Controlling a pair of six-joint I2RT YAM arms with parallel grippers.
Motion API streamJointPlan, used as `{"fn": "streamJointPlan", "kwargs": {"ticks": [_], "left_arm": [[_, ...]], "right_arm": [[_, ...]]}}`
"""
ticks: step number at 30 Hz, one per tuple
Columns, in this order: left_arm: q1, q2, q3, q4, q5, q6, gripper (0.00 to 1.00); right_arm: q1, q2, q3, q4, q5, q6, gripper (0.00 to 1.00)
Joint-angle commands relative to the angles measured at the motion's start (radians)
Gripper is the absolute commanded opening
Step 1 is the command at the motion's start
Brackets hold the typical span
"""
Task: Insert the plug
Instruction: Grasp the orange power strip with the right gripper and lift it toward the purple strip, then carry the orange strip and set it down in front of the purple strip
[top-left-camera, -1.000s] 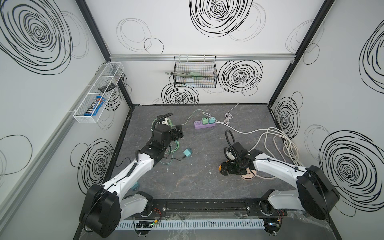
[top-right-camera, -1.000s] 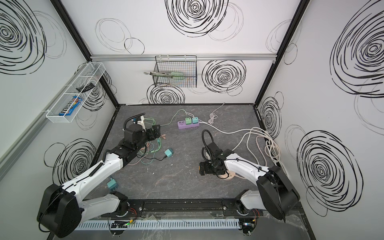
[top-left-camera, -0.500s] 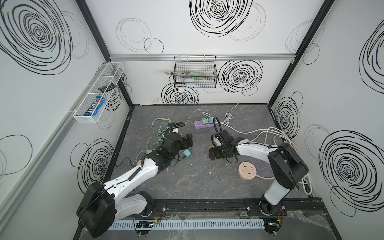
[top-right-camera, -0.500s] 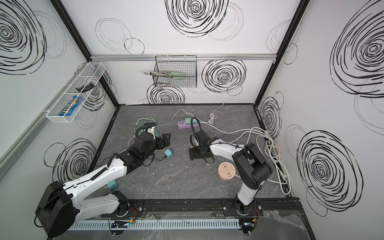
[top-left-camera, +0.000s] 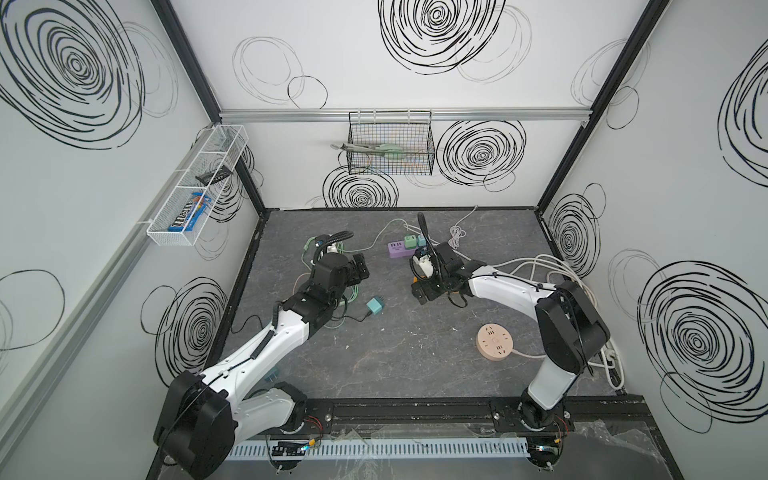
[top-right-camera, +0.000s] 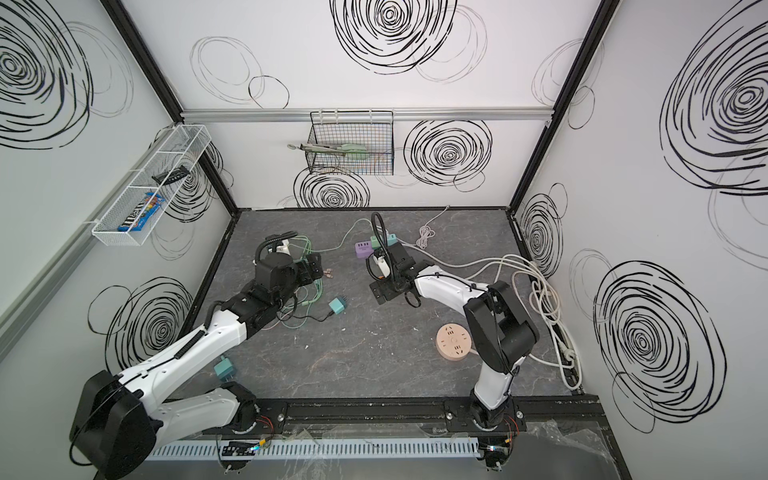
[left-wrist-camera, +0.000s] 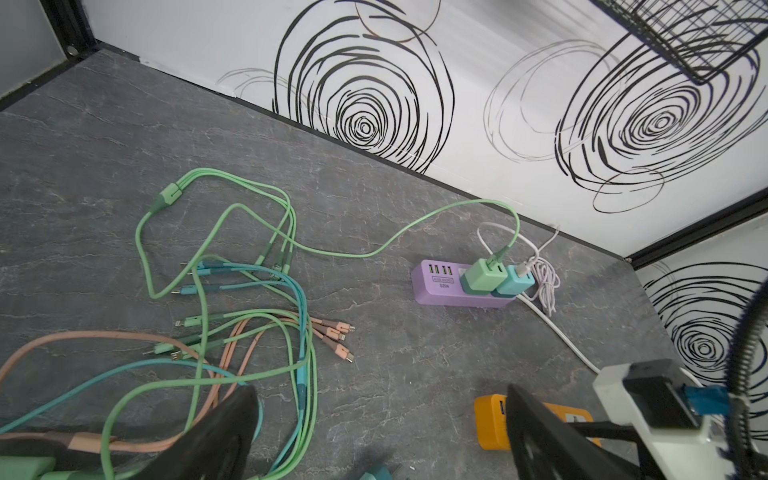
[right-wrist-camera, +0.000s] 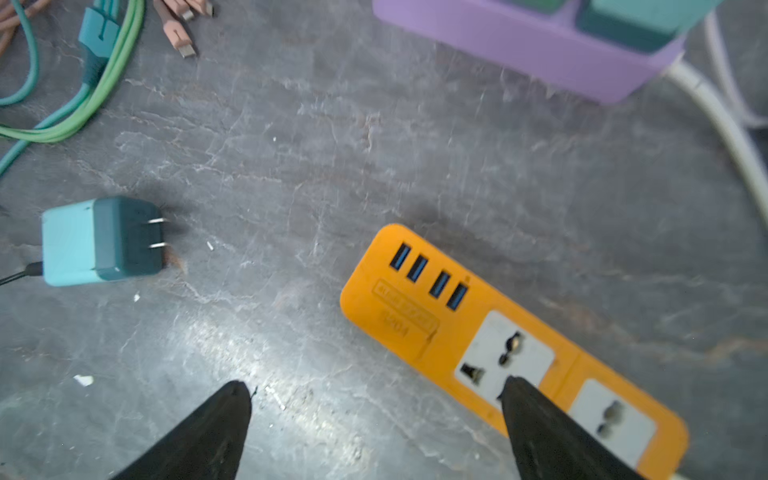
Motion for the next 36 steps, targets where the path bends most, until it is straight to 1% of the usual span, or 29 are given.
{"fn": "streamJointPlan", "kwargs": {"ticks": [1, 4, 6, 9, 11, 14, 18, 22, 25, 29, 31, 34, 35, 36], "left_arm": [[0.015, -0.01, 0.048, -0.006, 0.011, 0.036, 0.96], [0.021, -0.017, 0.055, -0.016, 0.012, 0.049, 0.96], [0.025, -0.025, 0.049, -0.015, 0.018, 0.042, 0.96], [0.03, -0.036, 0.044, -0.026, 0.04, 0.032, 0.96], [0.033, -0.041, 0.043, -0.045, 0.041, 0.032, 0.96], [0.04, -0.052, 0.036, -0.07, 0.032, 0.035, 0.96], [0.053, -0.068, 0.023, -0.083, 0.033, 0.025, 0.96], [0.057, -0.078, 0.017, -0.087, 0.032, 0.011, 0.96], [0.059, -0.084, 0.017, -0.096, 0.028, 0.002, 0.96], [0.06, -0.09, 0.013, -0.108, 0.019, 0.0, 0.96], [0.064, -0.093, 0.012, -0.117, 0.013, 0.0, 0.96], [0.066, -0.103, 0.005, -0.128, 0.002, -0.001, 0.96], [0.067, -0.107, 0.002, -0.131, -0.001, -0.002, 0.96], [0.068, -0.112, -0.001, -0.133, -0.003, -0.004, 0.96]], "right_arm": [[-0.032, 0.044, 0.097, -0.001, -0.014, -0.153, 1.0], [-0.052, 0.109, 0.168, -0.073, -0.017, -0.279, 0.99], [-0.069, 0.139, 0.2, -0.117, -0.001, -0.335, 0.97], [-0.112, 0.156, 0.224, -0.175, -0.058, -0.407, 0.97], [-0.139, 0.149, 0.215, -0.21, -0.119, -0.495, 0.95], [-0.157, 0.131, 0.178, -0.224, -0.13, -0.609, 0.94], [-0.182, 0.154, 0.171, -0.234, -0.077, -0.668, 0.95], [-0.217, 0.206, 0.219, -0.336, -0.142, -0.73, 0.94], [-0.23, 0.215, 0.214, -0.355, -0.172, -0.783, 0.92], [-0.227, 0.223, 0.176, -0.323, -0.108, -0.834, 0.9], [-0.226, 0.234, 0.175, -0.324, -0.095, -0.844, 0.85], [-0.218, 0.244, 0.189, -0.338, -0.131, -0.878, 0.64], [-0.211, 0.246, 0.19, -0.336, -0.137, -0.891, 0.62], [-0.203, 0.246, 0.188, -0.331, -0.136, -0.906, 0.61]]}}
